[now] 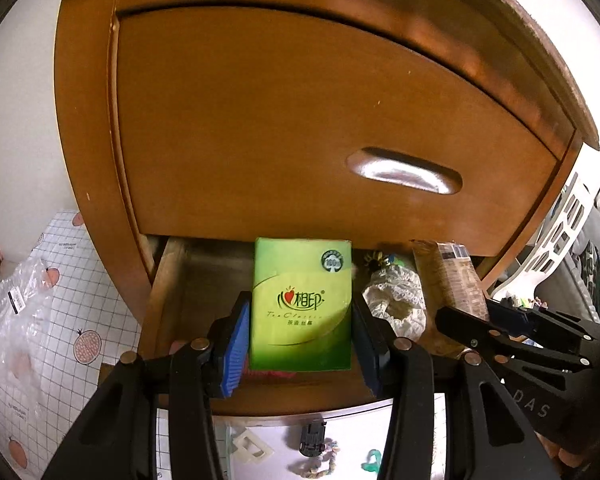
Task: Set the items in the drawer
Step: 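Release the tissue pack with left tool while right tool releases the wafer bar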
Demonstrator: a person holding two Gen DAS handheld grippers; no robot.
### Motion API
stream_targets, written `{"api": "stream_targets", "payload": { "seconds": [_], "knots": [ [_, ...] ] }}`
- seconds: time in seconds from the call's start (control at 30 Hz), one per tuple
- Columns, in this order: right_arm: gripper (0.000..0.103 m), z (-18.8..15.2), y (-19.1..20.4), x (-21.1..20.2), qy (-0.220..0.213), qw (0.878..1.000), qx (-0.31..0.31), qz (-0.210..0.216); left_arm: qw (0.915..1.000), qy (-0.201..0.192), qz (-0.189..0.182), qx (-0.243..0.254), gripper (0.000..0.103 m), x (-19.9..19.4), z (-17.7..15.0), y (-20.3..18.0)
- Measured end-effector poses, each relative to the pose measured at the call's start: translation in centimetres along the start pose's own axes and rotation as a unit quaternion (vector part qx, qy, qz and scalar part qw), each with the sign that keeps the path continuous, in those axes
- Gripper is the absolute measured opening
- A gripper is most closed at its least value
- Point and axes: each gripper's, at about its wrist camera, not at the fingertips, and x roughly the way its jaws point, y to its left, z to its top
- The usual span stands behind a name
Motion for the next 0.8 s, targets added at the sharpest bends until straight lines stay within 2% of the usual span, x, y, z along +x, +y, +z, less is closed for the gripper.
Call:
{"api": "stream_targets", "payload": {
  "seconds": [0.23, 0.33, 0.43, 0.57, 0.67, 0.8],
  "knots": [
    [0.040, 0.1, 0.2, 0.2, 0.004, 1.000, -0.003, 0.004, 1.0000, 0.003, 0.001, -0.005, 0.058, 0.3, -0.2, 0.1],
    [0.045, 0.1, 0.1, 0.4, 0.006, 1.000, -0.002, 0.002, 1.0000, 0.002, 0.006, -0.007, 0.066, 0.3, -0.3, 0.2],
    [0.048, 0.0, 0.0, 0.5, 0.008, 1.000, 0.000, 0.000, 0.9998, 0.003, 0.012, -0.014, 0.068, 0.5, -0.3, 0.4],
    [0.065, -0.1, -0.2, 0.9, 0.006, 1.000, 0.001, -0.006, 0.9996, 0.003, 0.025, -0.015, 0.071, 0.8, -0.7, 0.3],
    [0.068, -0.1, -0.1, 1.0, 0.004, 1.000, 0.002, -0.007, 0.9993, -0.001, 0.033, -0.019, 0.083, 0.7, -0.9, 0.5],
    [0.078, -0.1, -0.2, 1.0, 0.002, 1.000, 0.001, -0.011, 0.9988, -0.006, 0.046, -0.017, 0.090, 0.3, -1.0, 0.8]
  ]
}}
